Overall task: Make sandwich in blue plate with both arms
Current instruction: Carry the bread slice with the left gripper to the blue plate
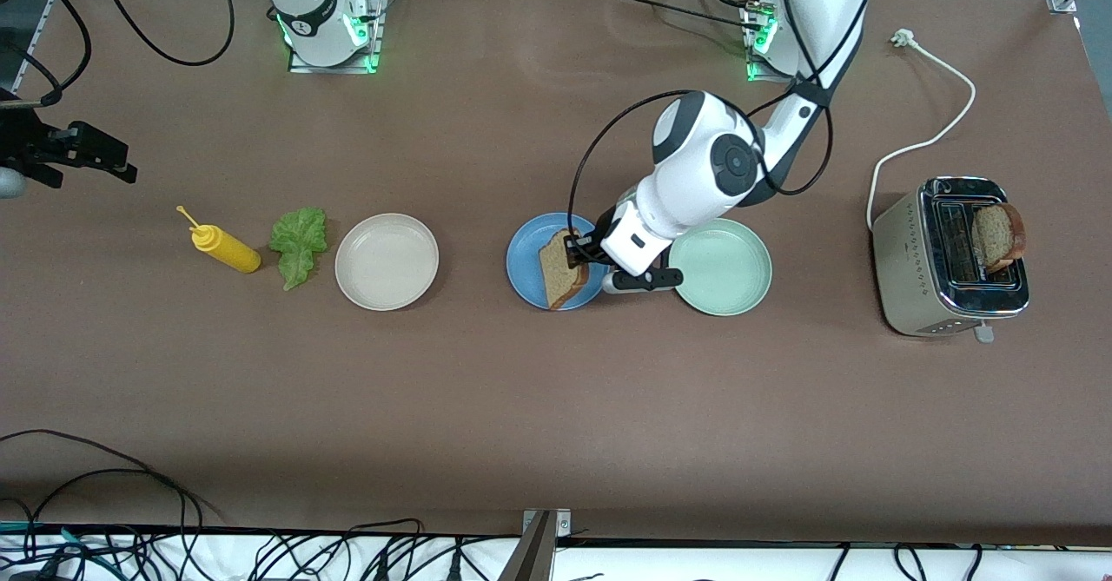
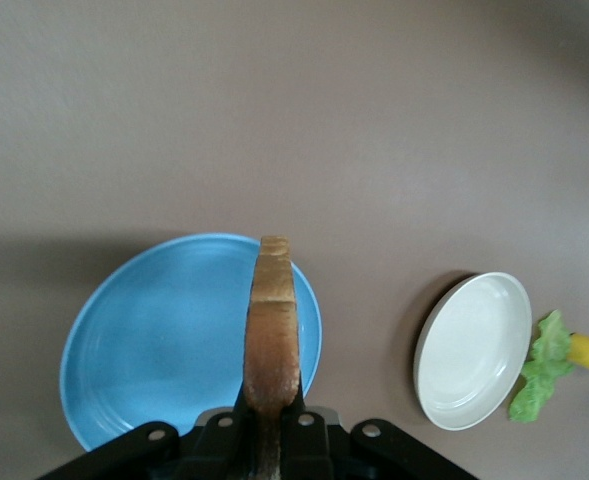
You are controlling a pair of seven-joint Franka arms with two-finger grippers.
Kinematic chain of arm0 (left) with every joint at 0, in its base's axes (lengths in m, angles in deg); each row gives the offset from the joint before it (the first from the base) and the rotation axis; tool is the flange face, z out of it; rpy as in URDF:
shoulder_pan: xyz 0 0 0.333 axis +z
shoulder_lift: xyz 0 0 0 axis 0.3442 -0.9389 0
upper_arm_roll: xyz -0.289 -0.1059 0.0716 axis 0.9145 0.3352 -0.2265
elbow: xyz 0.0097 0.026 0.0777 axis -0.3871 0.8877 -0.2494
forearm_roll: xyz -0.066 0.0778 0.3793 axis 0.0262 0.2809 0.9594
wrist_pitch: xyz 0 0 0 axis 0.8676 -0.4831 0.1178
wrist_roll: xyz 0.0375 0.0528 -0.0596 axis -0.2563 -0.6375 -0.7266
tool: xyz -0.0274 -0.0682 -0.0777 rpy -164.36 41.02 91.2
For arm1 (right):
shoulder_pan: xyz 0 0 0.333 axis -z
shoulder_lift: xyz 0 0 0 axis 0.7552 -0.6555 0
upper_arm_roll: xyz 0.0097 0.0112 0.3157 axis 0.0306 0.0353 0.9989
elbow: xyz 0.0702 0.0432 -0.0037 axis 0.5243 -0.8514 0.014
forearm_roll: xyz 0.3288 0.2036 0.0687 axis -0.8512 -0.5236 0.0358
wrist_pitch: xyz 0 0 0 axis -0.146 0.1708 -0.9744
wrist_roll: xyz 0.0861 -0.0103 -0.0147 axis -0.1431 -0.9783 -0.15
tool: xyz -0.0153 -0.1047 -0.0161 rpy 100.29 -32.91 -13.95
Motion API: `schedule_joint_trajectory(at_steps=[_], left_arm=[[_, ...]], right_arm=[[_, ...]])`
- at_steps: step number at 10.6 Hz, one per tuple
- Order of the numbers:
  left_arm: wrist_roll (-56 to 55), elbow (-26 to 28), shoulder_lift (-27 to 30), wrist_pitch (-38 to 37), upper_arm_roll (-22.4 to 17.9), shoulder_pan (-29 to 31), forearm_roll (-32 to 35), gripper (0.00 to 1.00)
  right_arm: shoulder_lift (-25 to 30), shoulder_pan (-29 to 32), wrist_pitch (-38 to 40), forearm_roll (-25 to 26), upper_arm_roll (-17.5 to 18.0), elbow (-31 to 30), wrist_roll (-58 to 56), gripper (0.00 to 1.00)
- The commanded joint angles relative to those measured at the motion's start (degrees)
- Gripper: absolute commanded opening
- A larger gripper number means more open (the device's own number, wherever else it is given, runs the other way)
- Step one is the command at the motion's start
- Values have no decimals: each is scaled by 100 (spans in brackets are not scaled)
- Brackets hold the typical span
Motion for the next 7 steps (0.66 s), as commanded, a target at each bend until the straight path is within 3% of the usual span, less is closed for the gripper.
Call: schedule_joint_trajectory(at_steps=[1, 7], left_arm=[[-22, -220, -333, 67, -49, -245, -612, 0], [-268, -326, -483, 137, -49, -421, -686, 0]], right_arm=[[-40, 23, 122, -87, 10, 145, 66, 100], [-40, 23, 123, -87, 1, 145, 40, 100]])
